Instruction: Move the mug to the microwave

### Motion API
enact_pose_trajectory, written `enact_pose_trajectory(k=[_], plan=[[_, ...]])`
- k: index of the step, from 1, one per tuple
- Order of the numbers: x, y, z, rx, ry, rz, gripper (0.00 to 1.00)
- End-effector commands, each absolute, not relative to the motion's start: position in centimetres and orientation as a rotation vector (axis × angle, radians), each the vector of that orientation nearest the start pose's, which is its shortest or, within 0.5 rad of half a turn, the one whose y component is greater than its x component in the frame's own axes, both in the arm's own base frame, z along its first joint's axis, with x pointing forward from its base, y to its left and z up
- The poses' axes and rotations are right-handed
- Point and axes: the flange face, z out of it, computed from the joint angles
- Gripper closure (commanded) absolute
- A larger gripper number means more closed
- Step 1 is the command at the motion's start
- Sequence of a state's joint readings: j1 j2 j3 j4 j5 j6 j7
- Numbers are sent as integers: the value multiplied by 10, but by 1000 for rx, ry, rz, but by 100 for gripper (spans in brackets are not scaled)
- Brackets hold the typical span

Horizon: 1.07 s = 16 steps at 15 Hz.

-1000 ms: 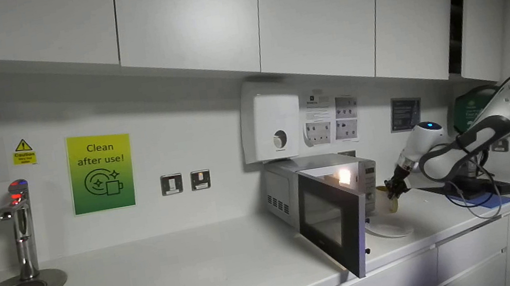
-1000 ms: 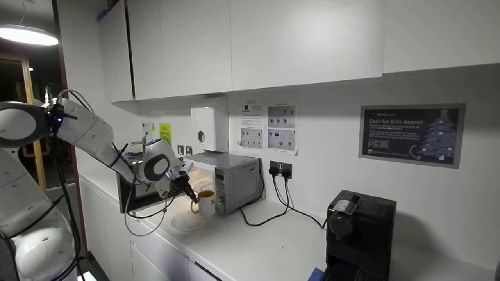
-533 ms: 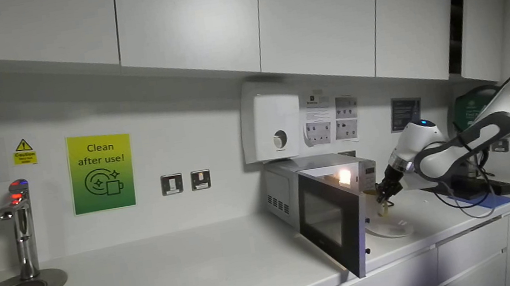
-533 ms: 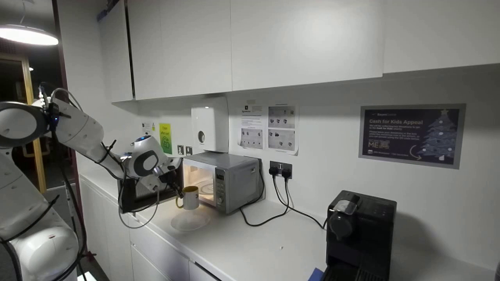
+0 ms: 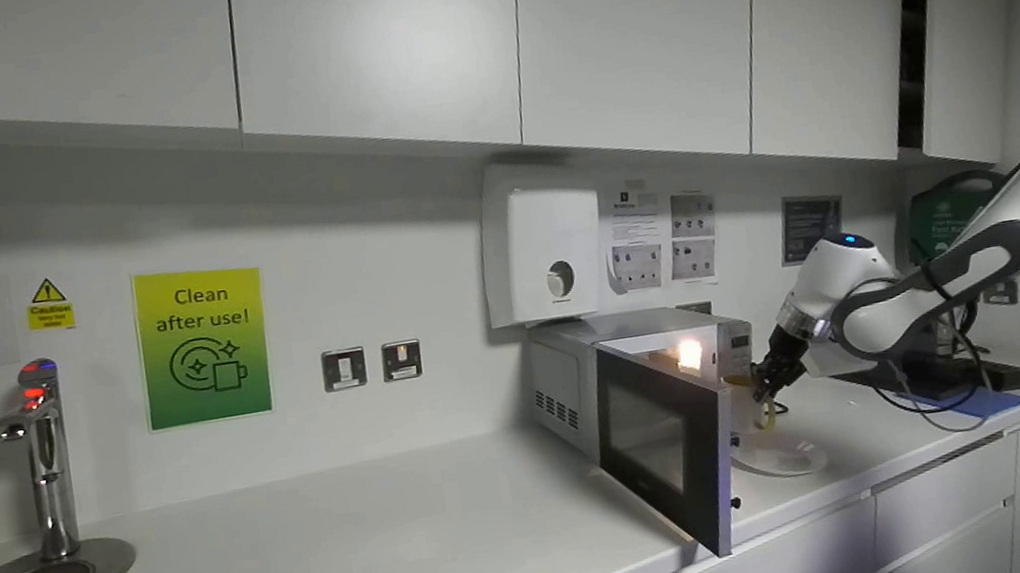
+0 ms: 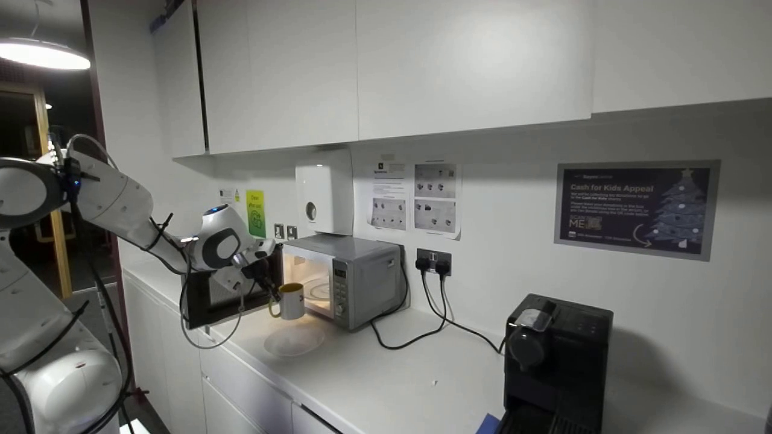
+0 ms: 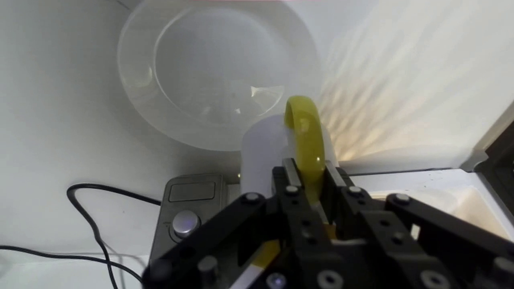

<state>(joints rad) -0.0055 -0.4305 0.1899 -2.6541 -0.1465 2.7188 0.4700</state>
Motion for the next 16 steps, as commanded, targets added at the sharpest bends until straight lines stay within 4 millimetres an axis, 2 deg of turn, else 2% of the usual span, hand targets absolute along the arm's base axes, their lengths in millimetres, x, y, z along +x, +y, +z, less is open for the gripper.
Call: enact_pose_trajectory(k=[1,3,5,16], plan=[[417,72,431,-3052,274,-747,82],[414,48,432,-3065,299,-687,82],[413,40,432,-3062,315,-685,82],[411,43,431,-3064,305,-680,82]])
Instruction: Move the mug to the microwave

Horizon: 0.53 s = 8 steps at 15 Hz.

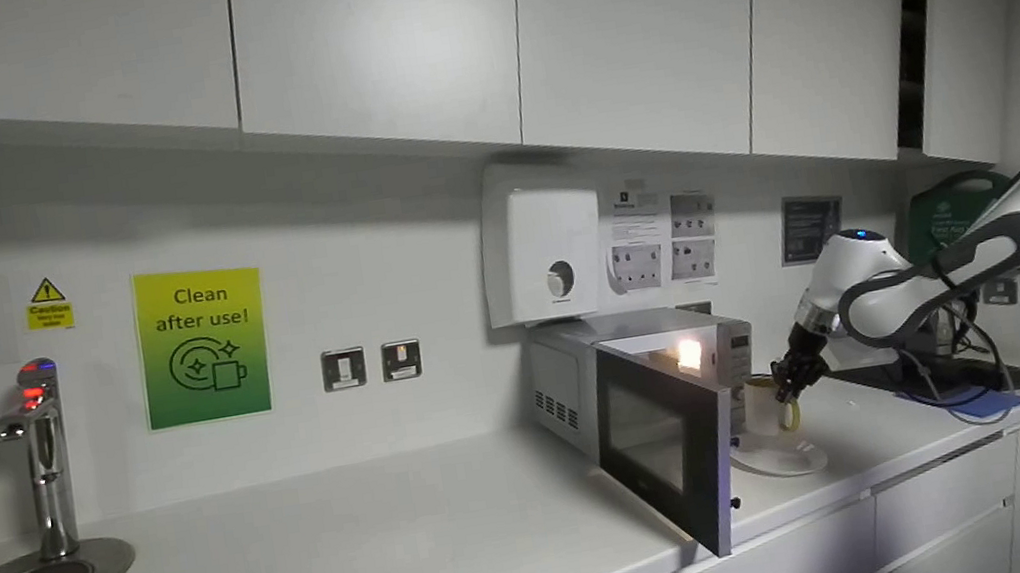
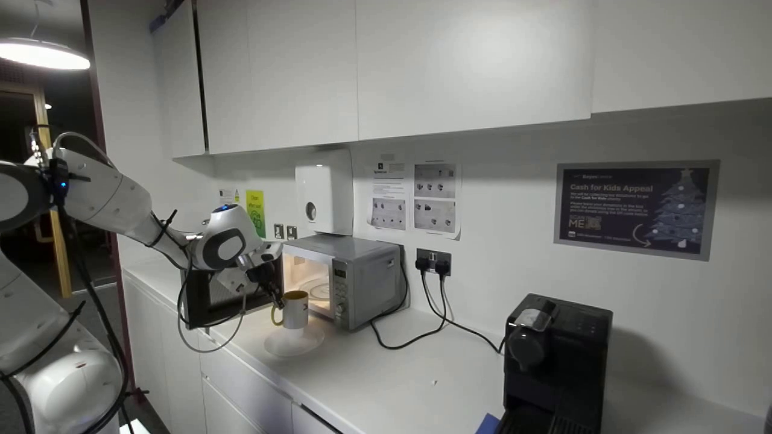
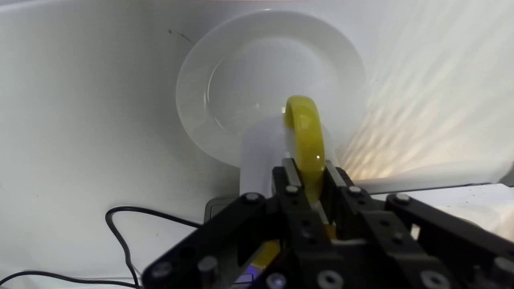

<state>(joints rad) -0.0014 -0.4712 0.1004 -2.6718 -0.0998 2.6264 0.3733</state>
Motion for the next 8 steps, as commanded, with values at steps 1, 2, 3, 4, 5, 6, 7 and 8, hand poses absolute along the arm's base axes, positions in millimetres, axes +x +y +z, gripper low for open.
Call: enact_pose_trajectory(k=[1,2,3,4,5,6,7,8], plan=[[411,43,431,-3064,305,-680,82],[411,43,431,-3064,305,-680,82],[411,43,431,-3064,305,-680,82],[411,43,431,-3064,305,-680,82],[411,43,431,-3064,305,-680,82],[411,43,431,-3064,305,-680,82],[411,43,431,-3064,305,-680,96],[414,44,431,-3069,305,-682,96]])
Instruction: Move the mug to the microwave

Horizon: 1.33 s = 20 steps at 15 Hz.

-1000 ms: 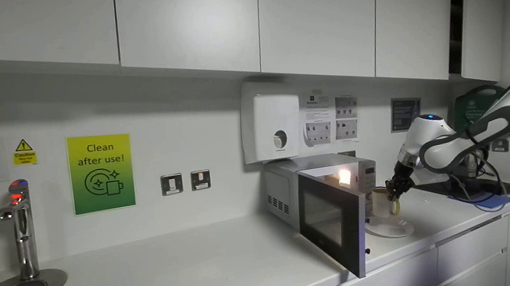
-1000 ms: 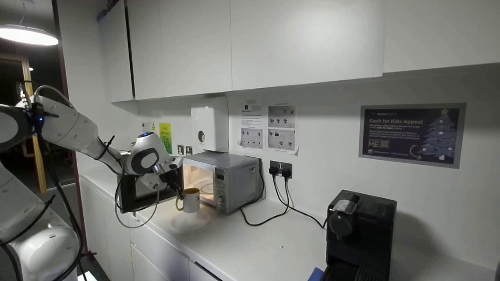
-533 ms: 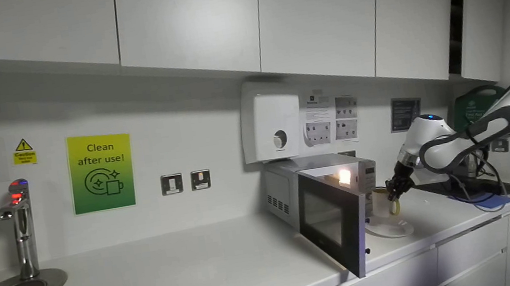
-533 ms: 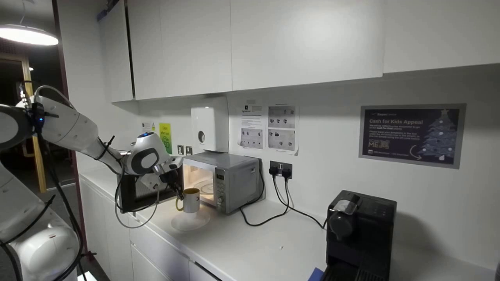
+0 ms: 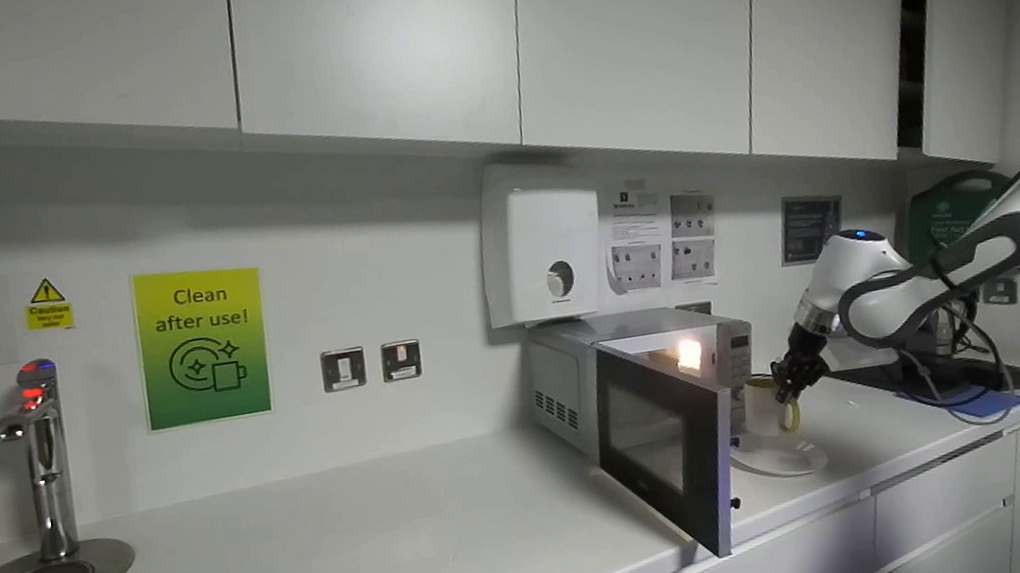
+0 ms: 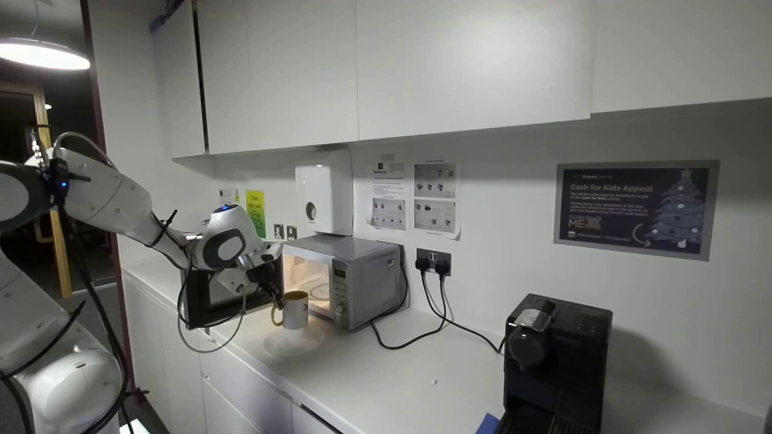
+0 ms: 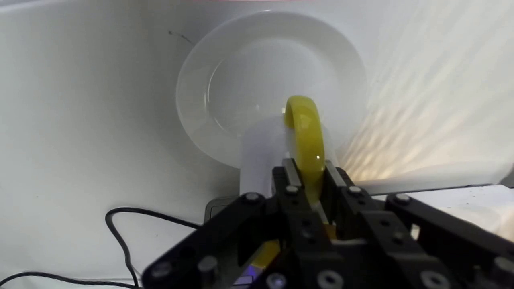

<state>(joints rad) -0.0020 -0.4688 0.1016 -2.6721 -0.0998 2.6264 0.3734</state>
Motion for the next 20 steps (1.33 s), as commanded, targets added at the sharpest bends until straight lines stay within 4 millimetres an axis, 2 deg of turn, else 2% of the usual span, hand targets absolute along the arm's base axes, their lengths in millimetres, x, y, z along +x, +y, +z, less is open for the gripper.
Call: enact_pose_trajectory(k=[1,10,17,20], plan=[[416,46,431,-3073,297,-685,96],[442,79,429,-3068,169,-745,96],[469,84,416,-3047,139,-752,96],[480,88,418,-3045,125,-758,96]])
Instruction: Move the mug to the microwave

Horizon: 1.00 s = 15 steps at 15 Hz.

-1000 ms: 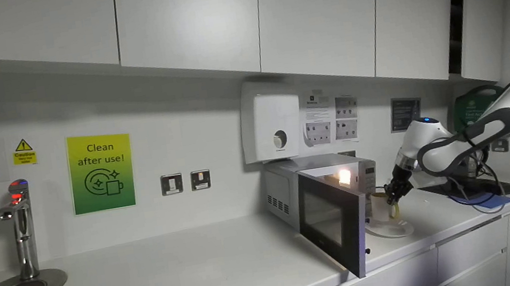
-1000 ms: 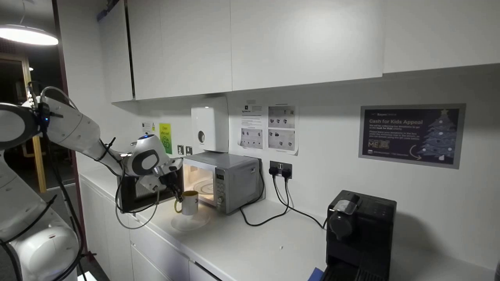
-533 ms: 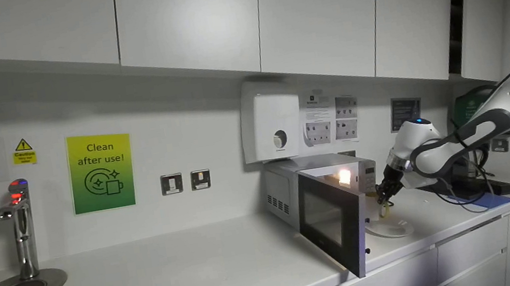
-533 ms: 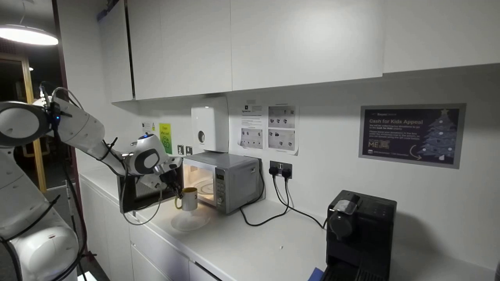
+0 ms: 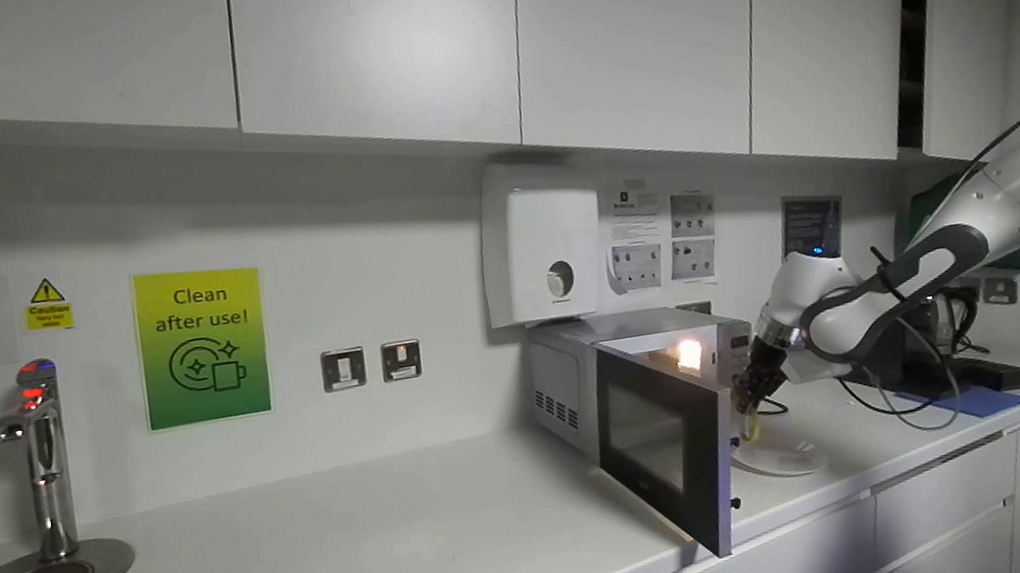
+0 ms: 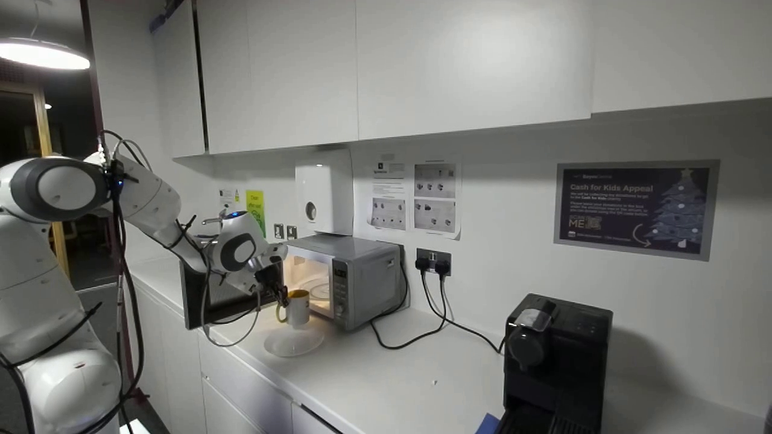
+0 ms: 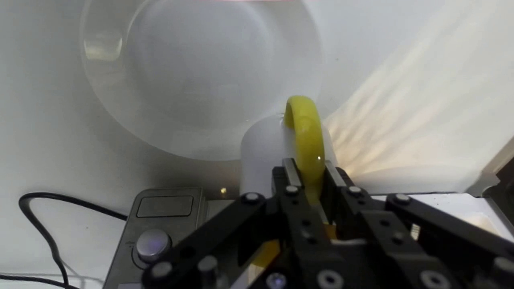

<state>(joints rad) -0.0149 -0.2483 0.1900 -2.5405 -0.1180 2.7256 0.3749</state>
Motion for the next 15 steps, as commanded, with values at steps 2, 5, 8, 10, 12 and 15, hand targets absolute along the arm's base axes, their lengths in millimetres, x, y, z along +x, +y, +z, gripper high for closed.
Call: enact_pose_trajectory(k=[2,5,8,10,12,15], plan=[[485,91,422,-3040,116,-768,96],[493,94,429,-3032,104,-796,96],[501,97,435,-3019,91,-826,96],[506,101,436,-3002,83,-846,96],[511,104,437,-2977,75,-876,96],[520,109,435,-2933,63,-927,96]])
